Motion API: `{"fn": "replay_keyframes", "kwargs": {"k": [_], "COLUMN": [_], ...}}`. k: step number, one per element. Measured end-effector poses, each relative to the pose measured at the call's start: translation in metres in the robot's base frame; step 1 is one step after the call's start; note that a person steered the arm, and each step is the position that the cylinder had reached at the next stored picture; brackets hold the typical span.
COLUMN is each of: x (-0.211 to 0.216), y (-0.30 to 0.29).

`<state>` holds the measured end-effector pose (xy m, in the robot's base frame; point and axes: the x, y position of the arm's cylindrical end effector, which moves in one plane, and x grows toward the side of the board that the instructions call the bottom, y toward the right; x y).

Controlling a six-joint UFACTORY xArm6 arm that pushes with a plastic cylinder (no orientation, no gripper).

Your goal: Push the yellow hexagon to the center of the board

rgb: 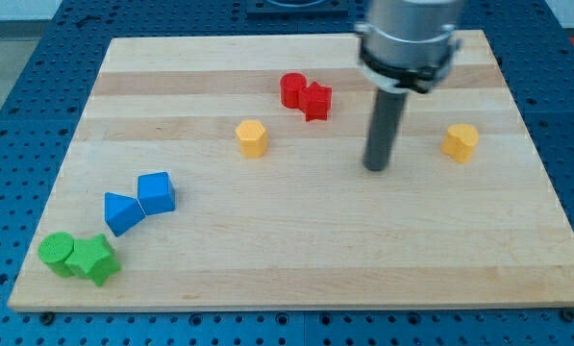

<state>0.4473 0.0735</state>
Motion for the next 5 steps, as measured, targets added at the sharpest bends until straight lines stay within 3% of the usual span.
{"fn": "replay_keyframes", "kwargs": {"k": [4,5], "x": [-0.002,-0.032], "y": [-0.186,-0.194]}}
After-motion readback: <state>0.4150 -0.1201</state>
